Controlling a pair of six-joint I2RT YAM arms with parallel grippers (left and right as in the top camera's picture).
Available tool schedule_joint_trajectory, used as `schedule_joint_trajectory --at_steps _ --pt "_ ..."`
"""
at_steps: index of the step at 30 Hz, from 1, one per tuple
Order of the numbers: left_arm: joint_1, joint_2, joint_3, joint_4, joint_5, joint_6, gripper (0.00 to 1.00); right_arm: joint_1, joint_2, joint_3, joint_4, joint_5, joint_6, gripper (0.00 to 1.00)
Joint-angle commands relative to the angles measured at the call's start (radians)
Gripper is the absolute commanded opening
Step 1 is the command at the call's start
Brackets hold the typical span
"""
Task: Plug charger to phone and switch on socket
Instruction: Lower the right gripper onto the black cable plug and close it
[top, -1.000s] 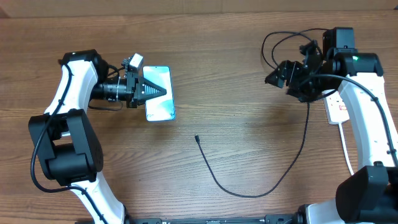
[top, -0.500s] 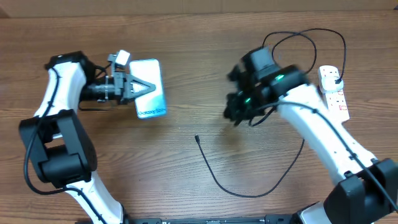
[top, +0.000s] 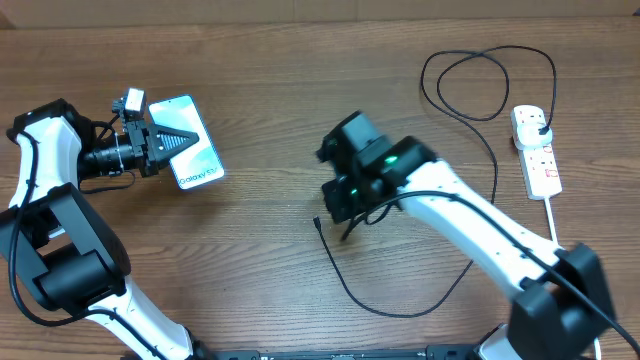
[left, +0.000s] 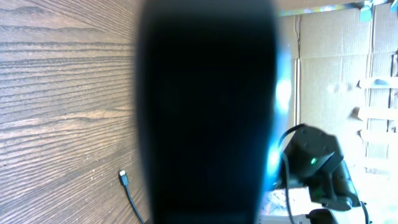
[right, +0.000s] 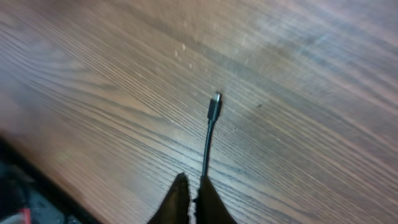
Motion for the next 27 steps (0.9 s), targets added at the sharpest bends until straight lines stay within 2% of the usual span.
schedule_joint_trajectory --at_steps 1,8,17,19,27 --pt "-0.003 -0.024 0.007 0.011 0.024 -0.007 0.04 0.081 0.077 -0.002 0.017 0.153 -0.002 0.1" --pt "-0.003 -0.024 0.007 0.015 0.017 -0.008 0.04 0.169 0.185 -0.002 0.09 0.27 -0.001 0.29" --pt "-0.003 -0.024 0.007 0.015 0.016 -0.008 0.04 0.156 0.308 -0.002 0.125 0.332 -0.001 0.29" --pt "-0.003 -0.024 0.007 0.015 0.016 -0.008 0.04 0.156 0.327 -0.002 0.125 0.334 -0.002 0.28" --pt "-0.003 -0.024 0.007 0.015 0.016 -0.008 0.04 0.134 0.346 -0.002 0.153 0.562 -0.002 0.06"
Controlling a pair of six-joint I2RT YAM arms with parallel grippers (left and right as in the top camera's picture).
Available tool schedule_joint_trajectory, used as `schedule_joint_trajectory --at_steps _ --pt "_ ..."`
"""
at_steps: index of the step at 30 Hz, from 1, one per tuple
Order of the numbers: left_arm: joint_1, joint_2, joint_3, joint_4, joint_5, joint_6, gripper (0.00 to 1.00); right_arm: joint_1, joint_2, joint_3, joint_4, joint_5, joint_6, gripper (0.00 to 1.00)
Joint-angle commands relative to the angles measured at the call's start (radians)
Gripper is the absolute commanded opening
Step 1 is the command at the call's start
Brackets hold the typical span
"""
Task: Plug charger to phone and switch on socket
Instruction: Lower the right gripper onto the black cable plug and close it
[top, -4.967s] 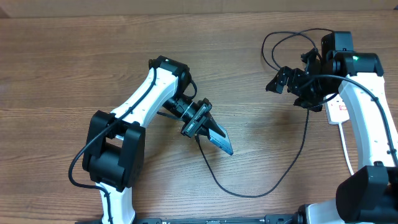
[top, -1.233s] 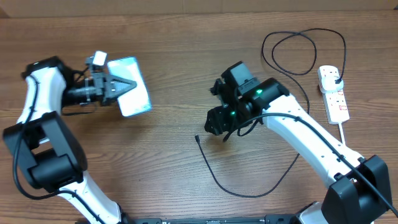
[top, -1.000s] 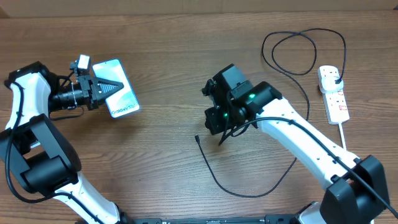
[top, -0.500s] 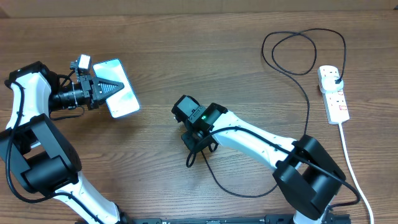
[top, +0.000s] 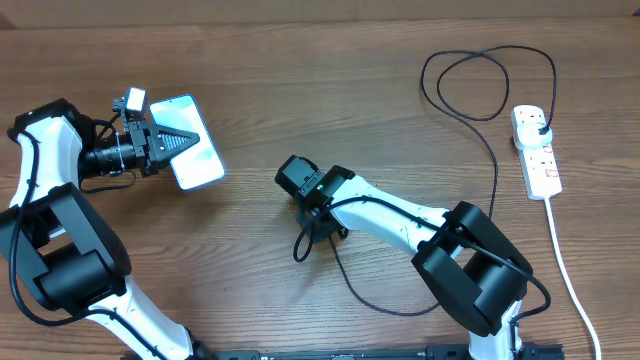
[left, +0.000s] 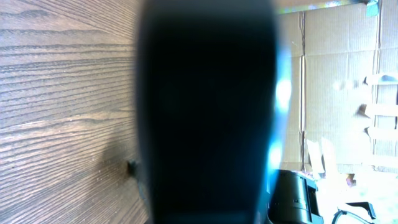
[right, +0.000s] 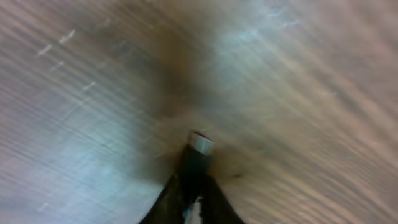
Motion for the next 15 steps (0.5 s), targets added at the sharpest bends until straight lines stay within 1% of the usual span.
schedule_joint_trajectory --at_steps 1,3,6,7,8,10,13,14,15 --pt "-0.002 -0.024 0.007 -0.003 0.028 -0.008 0.04 -0.037 0.045 -0.008 0.024 0.16 -0.005 0.05" --pt "-0.002 -0.024 0.007 -0.003 0.027 -0.008 0.04 -0.06 0.045 -0.008 0.034 0.144 -0.005 0.05" --pt "-0.003 -0.024 0.007 -0.002 0.028 -0.008 0.04 -0.105 0.045 -0.008 0.034 0.027 -0.005 0.23" --pt "-0.003 -0.024 0.007 -0.002 0.027 -0.008 0.04 -0.116 0.045 -0.008 0.034 -0.003 -0.005 0.33" --pt "-0.003 -0.024 0.007 -0.002 0.027 -0.008 0.04 -0.125 0.045 -0.008 0.035 -0.023 -0.005 0.39" --pt "-0.003 -0.024 0.007 -0.002 0.027 -0.007 0.04 -0.14 0.045 -0.008 0.041 -0.036 -0.005 0.45" --pt "-0.002 -0.024 0.007 -0.002 0.027 -0.008 0.04 -0.151 0.045 -0.008 0.054 -0.039 -0.005 0.47" --pt "-0.002 -0.024 0.007 -0.003 0.027 -0.008 0.04 -0.154 0.045 -0.008 0.057 -0.047 -0.006 0.46" --pt "-0.002 -0.024 0.007 -0.002 0.027 -0.008 0.04 -0.154 0.045 -0.008 0.061 -0.074 -0.013 0.43"
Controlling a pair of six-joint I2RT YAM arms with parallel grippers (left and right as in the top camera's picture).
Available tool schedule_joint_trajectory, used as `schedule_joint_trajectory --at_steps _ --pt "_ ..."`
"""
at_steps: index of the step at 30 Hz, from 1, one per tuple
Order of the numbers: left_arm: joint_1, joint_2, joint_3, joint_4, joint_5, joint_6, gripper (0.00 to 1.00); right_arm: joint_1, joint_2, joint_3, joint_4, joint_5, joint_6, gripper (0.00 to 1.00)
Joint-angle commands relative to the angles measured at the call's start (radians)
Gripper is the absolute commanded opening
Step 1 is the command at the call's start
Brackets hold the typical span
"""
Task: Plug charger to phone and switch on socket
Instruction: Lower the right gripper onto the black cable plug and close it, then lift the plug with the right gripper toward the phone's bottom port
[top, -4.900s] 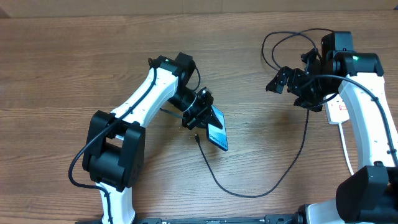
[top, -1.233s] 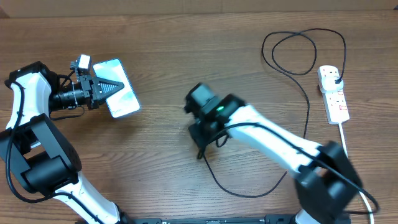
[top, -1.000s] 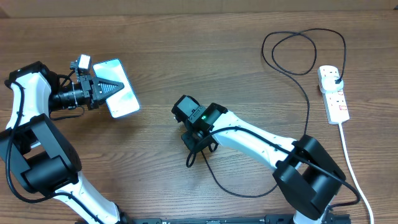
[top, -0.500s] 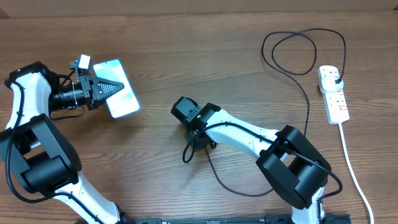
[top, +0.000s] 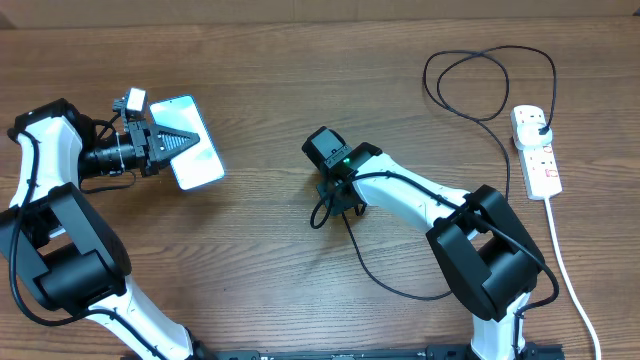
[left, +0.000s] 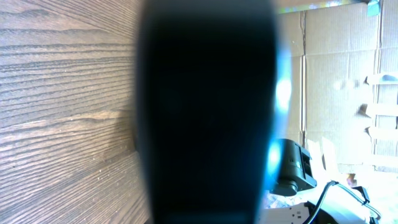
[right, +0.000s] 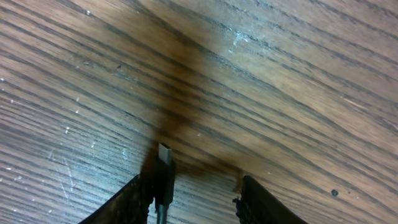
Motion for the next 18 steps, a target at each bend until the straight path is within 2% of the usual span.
schedule_joint_trajectory --at_steps 1,3,12,16,18 --pt "-0.003 -0.024 0.007 -0.003 0.03 -0.008 0.04 -0.005 0.038 -0.016 0.011 -0.056 -0.008 0.41" --pt "-0.003 -0.024 0.007 -0.002 0.03 -0.008 0.04 -0.004 0.038 -0.016 0.005 -0.064 -0.008 0.35" --pt "-0.003 -0.024 0.007 -0.002 0.031 -0.008 0.04 -0.005 0.039 -0.016 0.019 -0.076 -0.008 0.22" --pt "-0.003 -0.024 0.007 -0.002 0.031 -0.008 0.04 -0.005 0.039 -0.016 0.012 -0.076 -0.008 0.1" --pt "-0.003 -0.024 0.007 -0.003 0.031 -0.008 0.04 -0.005 0.039 -0.016 0.007 -0.077 -0.008 0.08"
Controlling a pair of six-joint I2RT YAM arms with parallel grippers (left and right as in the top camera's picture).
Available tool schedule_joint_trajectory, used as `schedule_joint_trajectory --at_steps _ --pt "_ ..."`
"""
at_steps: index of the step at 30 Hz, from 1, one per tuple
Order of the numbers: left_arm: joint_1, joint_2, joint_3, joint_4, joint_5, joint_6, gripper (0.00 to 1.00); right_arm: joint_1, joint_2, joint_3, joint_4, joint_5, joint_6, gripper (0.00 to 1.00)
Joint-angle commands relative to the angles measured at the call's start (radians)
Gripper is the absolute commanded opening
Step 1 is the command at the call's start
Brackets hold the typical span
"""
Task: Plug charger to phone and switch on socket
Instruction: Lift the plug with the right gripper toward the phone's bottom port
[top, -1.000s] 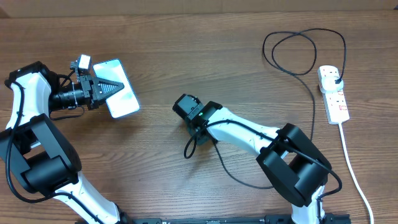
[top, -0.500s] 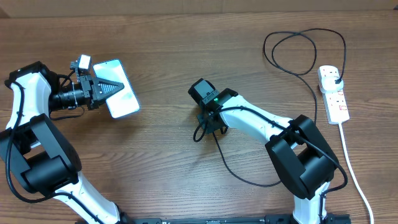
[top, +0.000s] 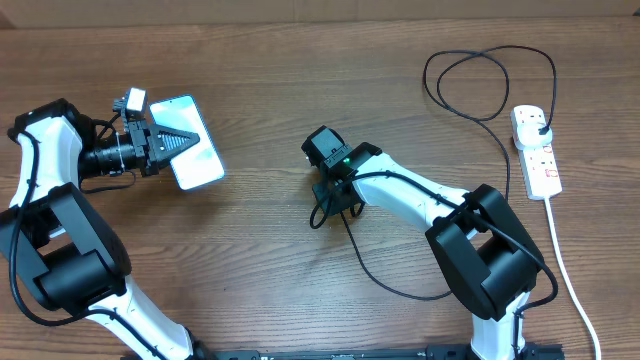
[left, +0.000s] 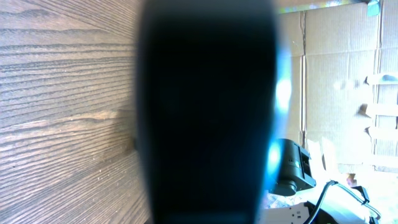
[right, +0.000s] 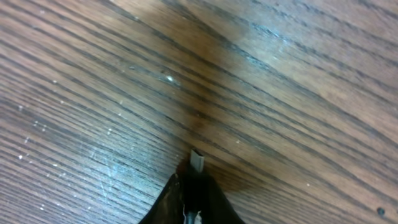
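Observation:
My left gripper is shut on the phone at the far left, holding it tilted off the table, white screen up. In the left wrist view the phone is a dark mass that hides the fingers. My right gripper is shut on the charger plug, whose metal tip sticks out just over the wood. It sits mid-table, with the right gripper pointing down-left. The black cable runs from there in a loop to the white socket strip at the right edge.
The cable forms a large loop at the back right. A white lead trails from the socket strip toward the front right. Cardboard boxes stand beyond the table. Bare wooden tabletop lies between the two arms.
My right gripper stood open with the plug between its fingers; now it is shut on the plug. Neither arm has visibly shifted, and the phone is unchanged.
At first my right gripper was shut low on the cable some way behind the plug, mid-table. Then it was further left, shut close behind the plug's tip. Then it stood open round the plug, and now grips it again. The left gripper held the phone throughout, tilting it slightly.

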Motion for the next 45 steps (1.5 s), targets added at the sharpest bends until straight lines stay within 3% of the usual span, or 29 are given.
schedule_joint_trajectory --at_steps 1,4,8,12,17,24,29,32,36,42,45 --pt "-0.003 -0.024 0.007 -0.003 0.031 -0.008 0.04 -0.003 0.036 -0.015 -0.014 0.008 -0.005 0.08" --pt "-0.003 -0.024 0.007 -0.002 0.031 -0.016 0.04 -0.003 0.036 -0.015 -0.026 0.001 -0.005 0.19" --pt "-0.003 -0.024 0.007 -0.002 0.031 -0.022 0.04 -0.003 0.042 -0.015 -0.039 0.001 -0.001 0.19" --pt "-0.003 -0.024 0.007 -0.002 0.031 -0.022 0.04 -0.003 0.046 -0.015 -0.04 0.001 -0.002 0.04" --pt "-0.003 -0.024 0.007 0.001 0.033 -0.022 0.04 -0.009 0.02 -0.001 -0.059 -0.017 -0.021 0.04" --pt "-0.007 -0.024 0.007 0.013 0.031 -0.022 0.04 -0.092 -0.157 0.007 -0.092 -0.406 -0.097 0.04" --pt "-0.014 -0.024 0.007 -0.013 0.177 0.033 0.04 -0.183 -0.242 0.006 -0.143 -0.887 -0.225 0.04" --pt "-0.033 -0.024 0.007 -0.085 0.276 0.127 0.04 -0.212 -0.253 0.006 -0.185 -1.065 -0.302 0.04" --pt "-0.092 -0.024 0.007 -0.166 0.287 0.232 0.04 -0.203 -0.253 0.005 -0.221 -1.161 -0.373 0.04" --pt "-0.192 -0.024 0.007 -0.175 0.287 0.24 0.04 -0.177 -0.253 0.005 -0.164 -1.315 -0.385 0.04" --pt "-0.222 -0.024 0.007 -0.175 0.287 0.24 0.05 -0.177 -0.253 0.005 -0.11 -1.315 -0.325 0.04"
